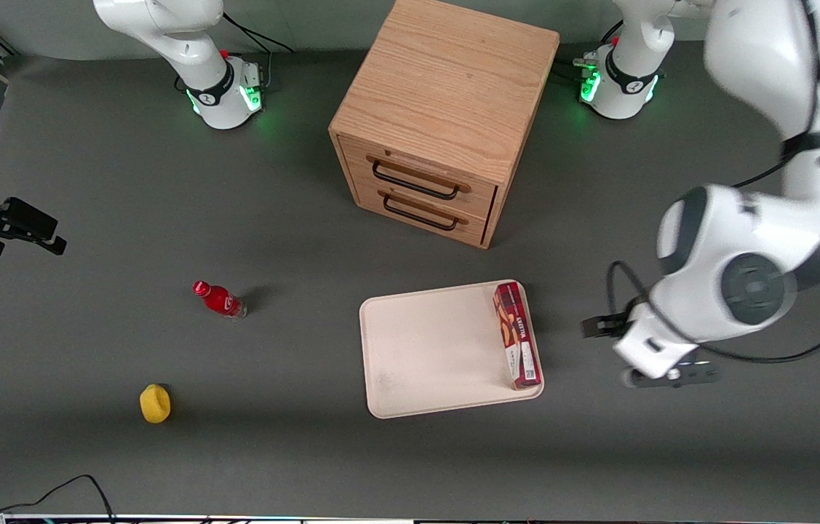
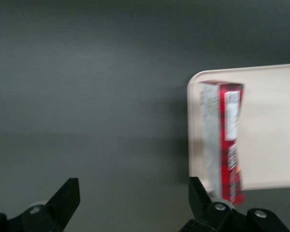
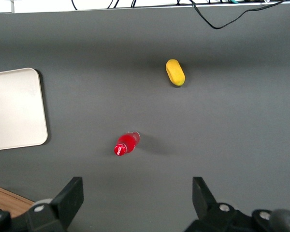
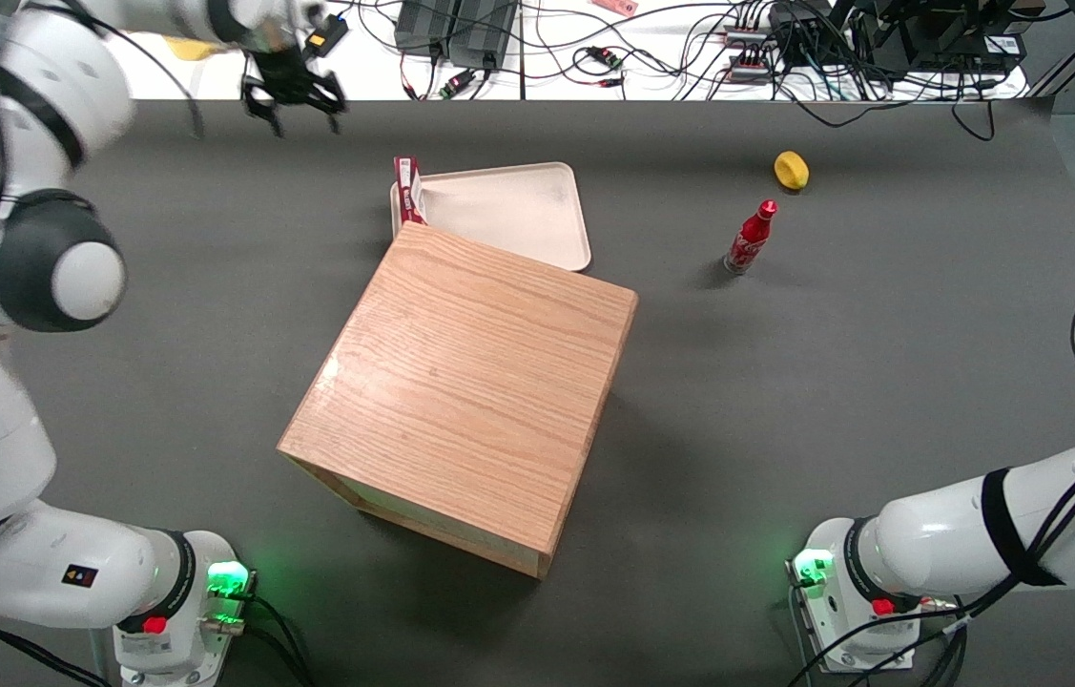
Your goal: Place red cookie box on tray
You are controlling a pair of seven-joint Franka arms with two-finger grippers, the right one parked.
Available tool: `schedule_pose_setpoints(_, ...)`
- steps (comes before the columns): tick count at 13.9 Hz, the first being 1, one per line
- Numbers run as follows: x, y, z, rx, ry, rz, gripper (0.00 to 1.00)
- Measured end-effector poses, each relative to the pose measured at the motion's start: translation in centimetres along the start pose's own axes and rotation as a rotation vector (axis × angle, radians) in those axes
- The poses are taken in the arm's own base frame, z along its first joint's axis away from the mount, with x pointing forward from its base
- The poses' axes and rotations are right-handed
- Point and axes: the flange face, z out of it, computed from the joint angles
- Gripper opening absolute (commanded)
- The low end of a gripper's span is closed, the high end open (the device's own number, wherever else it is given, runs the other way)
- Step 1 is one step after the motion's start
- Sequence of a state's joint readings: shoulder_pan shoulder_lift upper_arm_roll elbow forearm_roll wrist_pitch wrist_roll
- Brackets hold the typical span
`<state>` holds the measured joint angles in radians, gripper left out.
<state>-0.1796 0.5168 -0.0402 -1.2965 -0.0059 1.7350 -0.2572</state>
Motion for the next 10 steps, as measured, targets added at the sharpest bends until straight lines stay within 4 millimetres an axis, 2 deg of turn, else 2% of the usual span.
schedule_pose_setpoints(2, -1.5, -5.7, -3.6, -0.002, 0.003, 0.045, 1.00)
schedule_pose_setpoints(4, -3.9, -9.9, -5.3, -0.002, 0.000, 0.054, 1.00)
schedule_pose_setpoints(7, -7.9, -13.4, -8.0, -0.002, 0.009, 0.028, 1.00)
schedule_pose_setpoints(10, -10.9, -15.4, -11.3, -0.001, 0.043, 0.000, 1.00)
